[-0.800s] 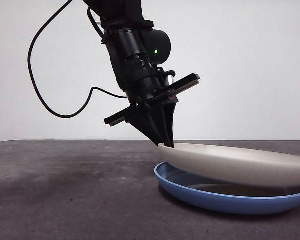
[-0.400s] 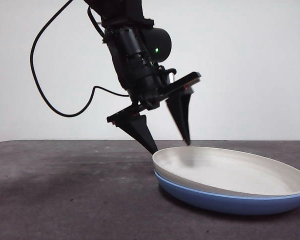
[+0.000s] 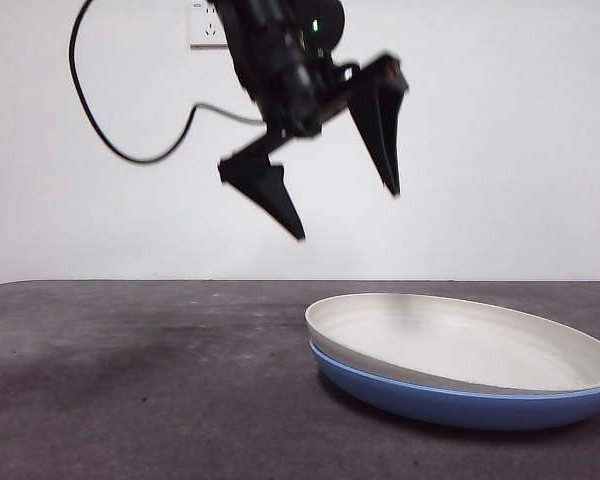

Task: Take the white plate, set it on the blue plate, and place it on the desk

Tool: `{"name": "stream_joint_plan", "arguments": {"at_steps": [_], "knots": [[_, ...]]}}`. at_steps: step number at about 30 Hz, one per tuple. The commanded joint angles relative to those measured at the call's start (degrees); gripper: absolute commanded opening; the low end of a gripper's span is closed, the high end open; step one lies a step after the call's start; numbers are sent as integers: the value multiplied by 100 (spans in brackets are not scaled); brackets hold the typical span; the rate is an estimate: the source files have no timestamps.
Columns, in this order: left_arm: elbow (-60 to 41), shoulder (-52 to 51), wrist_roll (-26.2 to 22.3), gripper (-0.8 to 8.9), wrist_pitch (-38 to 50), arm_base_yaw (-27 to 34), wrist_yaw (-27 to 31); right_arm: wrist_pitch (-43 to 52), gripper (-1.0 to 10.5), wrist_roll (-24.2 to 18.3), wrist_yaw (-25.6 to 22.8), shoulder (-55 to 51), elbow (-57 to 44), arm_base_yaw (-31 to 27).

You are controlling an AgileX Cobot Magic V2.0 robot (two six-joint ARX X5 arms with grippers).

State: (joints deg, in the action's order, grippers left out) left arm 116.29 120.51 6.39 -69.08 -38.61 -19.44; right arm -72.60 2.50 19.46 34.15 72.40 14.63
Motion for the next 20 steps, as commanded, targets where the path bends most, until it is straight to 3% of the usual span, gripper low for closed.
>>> {"name": "stream_joint_plan", "arguments": {"at_steps": [1,12,20], "knots": [[275,-236,-363,532,-323,-35,15,31,642,59,4,24,116,24],[275,-2135,-660,534,-874,-35,22,9,642,186,4,24,109,22],[254,-3364,-752,537,-1270,-44,39,-52,642,525,20,61,109,24]]}}
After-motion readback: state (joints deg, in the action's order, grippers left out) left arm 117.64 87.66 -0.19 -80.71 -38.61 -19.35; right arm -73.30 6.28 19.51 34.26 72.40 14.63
